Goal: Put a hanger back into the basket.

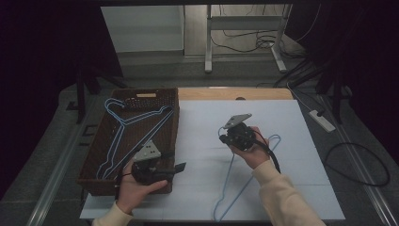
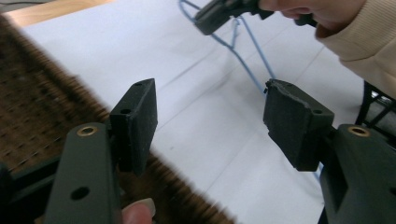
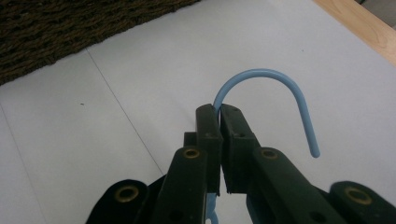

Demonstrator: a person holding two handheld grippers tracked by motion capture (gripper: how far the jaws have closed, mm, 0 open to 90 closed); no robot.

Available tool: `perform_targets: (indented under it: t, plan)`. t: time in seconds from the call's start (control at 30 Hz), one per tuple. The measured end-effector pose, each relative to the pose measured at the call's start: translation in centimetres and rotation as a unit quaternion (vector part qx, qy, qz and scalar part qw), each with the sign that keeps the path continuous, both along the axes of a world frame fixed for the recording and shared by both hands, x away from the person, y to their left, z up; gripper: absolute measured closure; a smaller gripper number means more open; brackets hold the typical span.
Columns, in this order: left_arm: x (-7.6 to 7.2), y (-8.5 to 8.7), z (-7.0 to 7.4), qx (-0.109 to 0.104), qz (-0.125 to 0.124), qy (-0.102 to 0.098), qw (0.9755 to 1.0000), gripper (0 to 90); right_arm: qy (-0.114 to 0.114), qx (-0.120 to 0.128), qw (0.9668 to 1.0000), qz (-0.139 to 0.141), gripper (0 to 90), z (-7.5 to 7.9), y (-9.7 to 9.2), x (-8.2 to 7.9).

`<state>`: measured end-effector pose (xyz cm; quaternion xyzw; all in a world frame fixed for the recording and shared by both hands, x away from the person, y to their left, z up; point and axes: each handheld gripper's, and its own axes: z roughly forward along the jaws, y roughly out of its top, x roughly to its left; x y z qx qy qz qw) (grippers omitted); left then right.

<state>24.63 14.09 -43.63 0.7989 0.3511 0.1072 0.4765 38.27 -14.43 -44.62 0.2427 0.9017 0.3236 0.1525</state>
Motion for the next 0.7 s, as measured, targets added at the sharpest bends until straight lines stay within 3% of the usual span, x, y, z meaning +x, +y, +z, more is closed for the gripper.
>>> perform_targets:
  t: [0.7]
  plan:
    - [1.6,-5.7,-0.9,0.014,-0.027,0.037,0.9988,33.6,-0.009,0.006,0.9999,0.001,87.7,0.3,-0.2,-0.4]
